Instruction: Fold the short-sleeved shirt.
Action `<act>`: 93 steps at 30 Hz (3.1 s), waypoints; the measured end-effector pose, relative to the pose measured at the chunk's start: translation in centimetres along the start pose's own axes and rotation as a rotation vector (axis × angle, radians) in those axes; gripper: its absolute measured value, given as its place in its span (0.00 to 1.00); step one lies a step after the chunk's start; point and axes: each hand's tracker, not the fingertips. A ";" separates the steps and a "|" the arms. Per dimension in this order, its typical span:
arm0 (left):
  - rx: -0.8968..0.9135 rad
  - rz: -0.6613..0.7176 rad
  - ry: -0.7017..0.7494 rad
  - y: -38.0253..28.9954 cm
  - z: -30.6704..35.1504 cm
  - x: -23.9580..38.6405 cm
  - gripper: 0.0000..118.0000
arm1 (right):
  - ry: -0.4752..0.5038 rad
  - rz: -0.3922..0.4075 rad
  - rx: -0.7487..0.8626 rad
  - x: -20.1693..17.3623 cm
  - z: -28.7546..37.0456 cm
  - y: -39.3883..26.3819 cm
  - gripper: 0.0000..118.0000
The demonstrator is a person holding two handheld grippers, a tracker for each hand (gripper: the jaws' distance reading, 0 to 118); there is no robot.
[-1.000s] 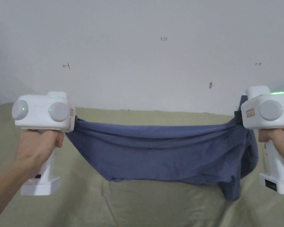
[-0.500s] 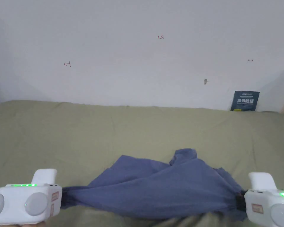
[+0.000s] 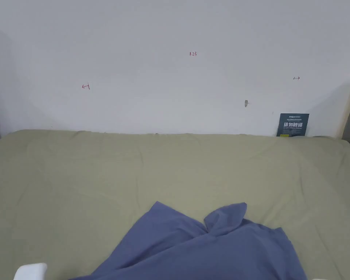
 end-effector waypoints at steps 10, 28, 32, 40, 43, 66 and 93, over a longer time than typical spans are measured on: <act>-0.014 0.028 -0.026 -1.4 -0.6 -0.6 0.01 | -0.013 -0.043 0.001 0.0 -0.2 -1.2 0.11; 0.113 0.063 -0.131 -4.7 7.9 -1.0 0.21 | -0.045 -0.044 0.215 -3.3 10.3 -5.4 0.14; 0.132 0.066 -0.147 -5.9 8.5 -0.9 0.00 | -0.028 -0.050 0.229 -3.8 11.3 -6.7 0.05; 0.088 0.093 -0.108 -6.8 7.2 -2.3 0.00 | -0.009 -0.042 0.216 -4.0 11.9 -7.1 0.01; 0.090 0.101 -0.116 -6.0 6.5 -3.0 0.04 | -0.002 -0.026 0.209 -4.3 12.1 -6.9 0.01; 0.005 -0.233 0.174 0.0 -1.8 -1.9 0.00 | -0.011 -0.028 0.104 -3.4 8.3 -5.6 0.01; -0.042 0.043 -0.162 0.1 -4.1 -1.3 0.00 | -0.067 0.306 -0.163 -5.9 -22.5 24.8 1.00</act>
